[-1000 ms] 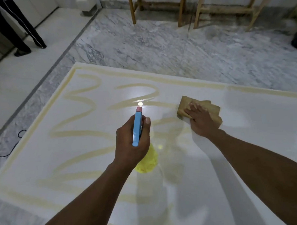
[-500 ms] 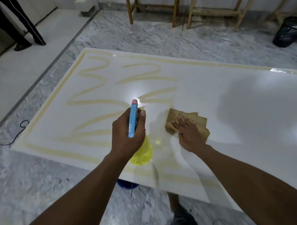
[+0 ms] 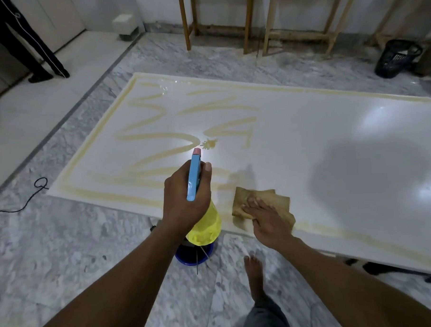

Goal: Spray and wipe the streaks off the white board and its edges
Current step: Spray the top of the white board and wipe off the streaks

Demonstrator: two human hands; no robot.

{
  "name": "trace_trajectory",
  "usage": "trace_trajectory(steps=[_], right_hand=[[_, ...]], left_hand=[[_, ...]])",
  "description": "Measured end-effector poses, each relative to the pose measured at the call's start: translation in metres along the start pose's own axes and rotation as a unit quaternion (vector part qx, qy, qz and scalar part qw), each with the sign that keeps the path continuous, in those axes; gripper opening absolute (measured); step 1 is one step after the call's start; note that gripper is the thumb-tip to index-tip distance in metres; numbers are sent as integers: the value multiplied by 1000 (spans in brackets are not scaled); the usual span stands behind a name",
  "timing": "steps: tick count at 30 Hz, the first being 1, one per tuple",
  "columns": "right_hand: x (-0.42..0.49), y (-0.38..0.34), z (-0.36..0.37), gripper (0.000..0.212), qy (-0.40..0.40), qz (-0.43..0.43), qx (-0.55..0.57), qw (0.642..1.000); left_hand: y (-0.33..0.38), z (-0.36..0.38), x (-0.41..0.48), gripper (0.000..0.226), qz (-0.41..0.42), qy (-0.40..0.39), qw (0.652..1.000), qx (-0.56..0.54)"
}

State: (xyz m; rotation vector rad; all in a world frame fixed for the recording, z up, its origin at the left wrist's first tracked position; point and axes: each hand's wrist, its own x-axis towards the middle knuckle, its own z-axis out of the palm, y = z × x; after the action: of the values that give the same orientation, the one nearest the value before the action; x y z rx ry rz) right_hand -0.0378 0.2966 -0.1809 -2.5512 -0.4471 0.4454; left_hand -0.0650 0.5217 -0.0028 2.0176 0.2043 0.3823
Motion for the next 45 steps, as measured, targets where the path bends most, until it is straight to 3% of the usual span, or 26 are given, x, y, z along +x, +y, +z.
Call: trace_trajectory(steps=[3, 5, 7, 9, 11, 17, 21, 24, 28, 31, 37, 45], right_hand=[[5, -16, -44, 39, -9, 33, 114, 993], [24, -20, -86, 18, 22, 126, 224, 966], [55, -3, -122, 21, 9, 189, 367, 911], [86, 22, -146, 25, -41, 197, 505, 839], [118, 44, -163, 38, -107, 215, 526, 816], [233, 55, -238, 11, -156, 175, 386, 893], [313, 55, -296, 17, -31, 139, 223, 964], [368, 56, -311, 15, 30, 115, 107, 987], [413, 67, -287, 42, 19, 72, -42, 996], [422, 96, -234, 54, -71, 71, -73, 992], [401, 126, -171, 54, -10, 43, -68, 997], [302, 76, -125, 56, 3, 13, -97, 995]], left_hand=[[2, -1, 5, 45, -1, -13, 1000, 2], [4, 3, 18, 46, -1, -23, 1000, 9], [5, 11, 37, 44, -3, -24, 1000, 9], [5, 19, 58, 41, -1, -22, 1000, 10], [5, 29, 83, 37, 2, -21, 1000, 4], [6, 51, 175, 34, -2, -12, 1000, 17], [0, 64, 222, 37, -6, -3, 1000, 25], [-5, 71, 247, 36, -19, 3, 999, 31], [-15, 80, 262, 31, -41, 8, 999, 26], [-25, 83, 265, 31, -46, -1, 998, 30], [-37, 79, 256, 33, -52, 2, 998, 42], [-25, 56, 216, 37, -33, -1, 999, 19]])
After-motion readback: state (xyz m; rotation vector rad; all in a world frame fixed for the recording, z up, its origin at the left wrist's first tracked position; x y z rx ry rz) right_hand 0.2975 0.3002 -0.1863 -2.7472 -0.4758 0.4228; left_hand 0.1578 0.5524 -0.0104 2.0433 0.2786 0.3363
